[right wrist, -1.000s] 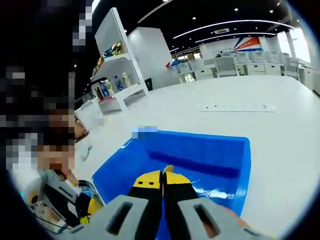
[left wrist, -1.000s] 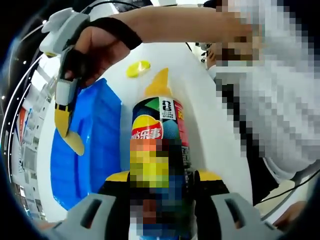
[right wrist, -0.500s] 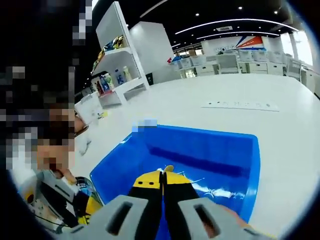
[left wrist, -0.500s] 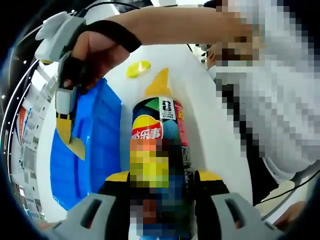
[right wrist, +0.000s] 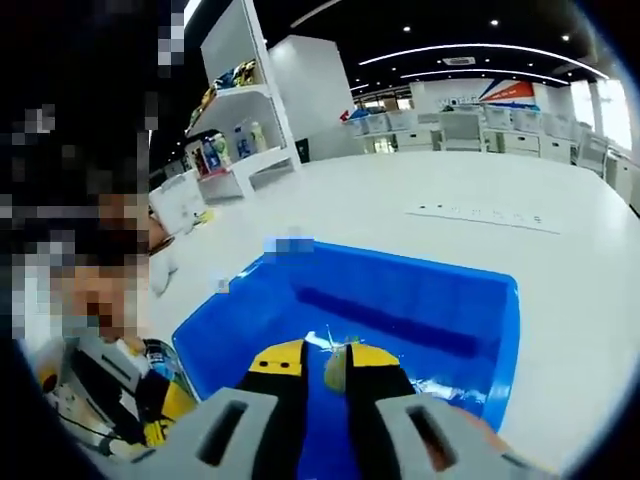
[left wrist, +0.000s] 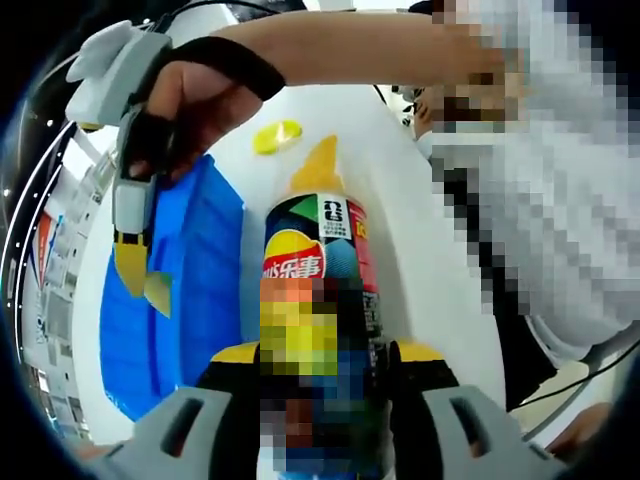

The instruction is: Open the lid of the chip container on the table, take out the chips, place them into the box in front of the container, and close the lid

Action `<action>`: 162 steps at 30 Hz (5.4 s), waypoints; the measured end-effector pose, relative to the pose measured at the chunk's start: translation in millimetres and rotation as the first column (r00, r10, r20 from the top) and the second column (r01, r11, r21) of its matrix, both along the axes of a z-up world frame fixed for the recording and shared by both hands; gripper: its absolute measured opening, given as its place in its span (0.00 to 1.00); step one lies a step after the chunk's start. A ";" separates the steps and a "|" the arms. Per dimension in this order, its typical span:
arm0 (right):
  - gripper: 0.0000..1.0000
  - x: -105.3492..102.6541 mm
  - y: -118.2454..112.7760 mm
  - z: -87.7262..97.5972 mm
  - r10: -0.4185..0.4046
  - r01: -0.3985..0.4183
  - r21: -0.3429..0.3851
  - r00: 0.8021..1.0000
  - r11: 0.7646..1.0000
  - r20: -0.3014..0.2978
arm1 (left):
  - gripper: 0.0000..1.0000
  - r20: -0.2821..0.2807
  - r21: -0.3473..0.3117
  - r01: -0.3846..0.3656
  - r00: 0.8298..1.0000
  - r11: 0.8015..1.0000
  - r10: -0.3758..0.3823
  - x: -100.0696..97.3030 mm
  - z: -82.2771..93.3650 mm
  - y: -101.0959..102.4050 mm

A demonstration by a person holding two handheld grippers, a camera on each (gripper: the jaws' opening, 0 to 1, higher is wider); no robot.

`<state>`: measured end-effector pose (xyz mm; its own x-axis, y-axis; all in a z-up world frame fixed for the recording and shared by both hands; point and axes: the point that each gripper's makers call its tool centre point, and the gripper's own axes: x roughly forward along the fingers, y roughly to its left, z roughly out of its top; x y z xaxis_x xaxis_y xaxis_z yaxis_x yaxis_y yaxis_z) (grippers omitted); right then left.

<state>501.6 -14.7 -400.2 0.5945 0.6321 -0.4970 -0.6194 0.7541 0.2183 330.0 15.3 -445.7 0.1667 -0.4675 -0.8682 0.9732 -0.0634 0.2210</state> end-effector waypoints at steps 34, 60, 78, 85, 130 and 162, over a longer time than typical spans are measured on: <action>0.30 -63.2 -45.7 98.3 0.217 -0.295 0.168 0.903 0.941 0.372 | 0.50 0.004 -0.001 0.000 1.000 1.000 0.000 1.8 -0.9 -1.3; 0.35 -170.5 -111.6 69.2 0.513 -0.588 0.022 0.723 0.809 0.463 | 0.51 -0.009 -0.011 0.008 1.000 1.000 -0.008 2.0 -0.6 0.0; 0.24 -174.0 -160.5 24.9 0.449 -0.541 0.136 0.793 0.830 0.412 | 0.51 -0.006 0.000 0.012 1.000 1.000 -0.012 3.0 -2.3 -1.1; 0.16 -172.9 -158.6 9.5 0.470 -0.547 0.102 0.788 0.831 0.398 | 0.51 -0.003 0.007 0.011 1.000 1.000 -0.011 3.6 -2.9 0.3; 0.01 -163.7 -142.6 -14.5 0.514 -0.561 0.029 0.776 0.827 0.366 | 0.52 0.002 -0.019 0.015 1.000 1.000 -0.015 3.0 -4.2 -2.0; 0.01 -160.9 -110.6 -19.8 0.558 -0.634 0.079 0.727 0.770 0.399 | 0.52 -0.002 0.001 0.022 1.000 1.000 -0.022 4.0 -4.9 -1.4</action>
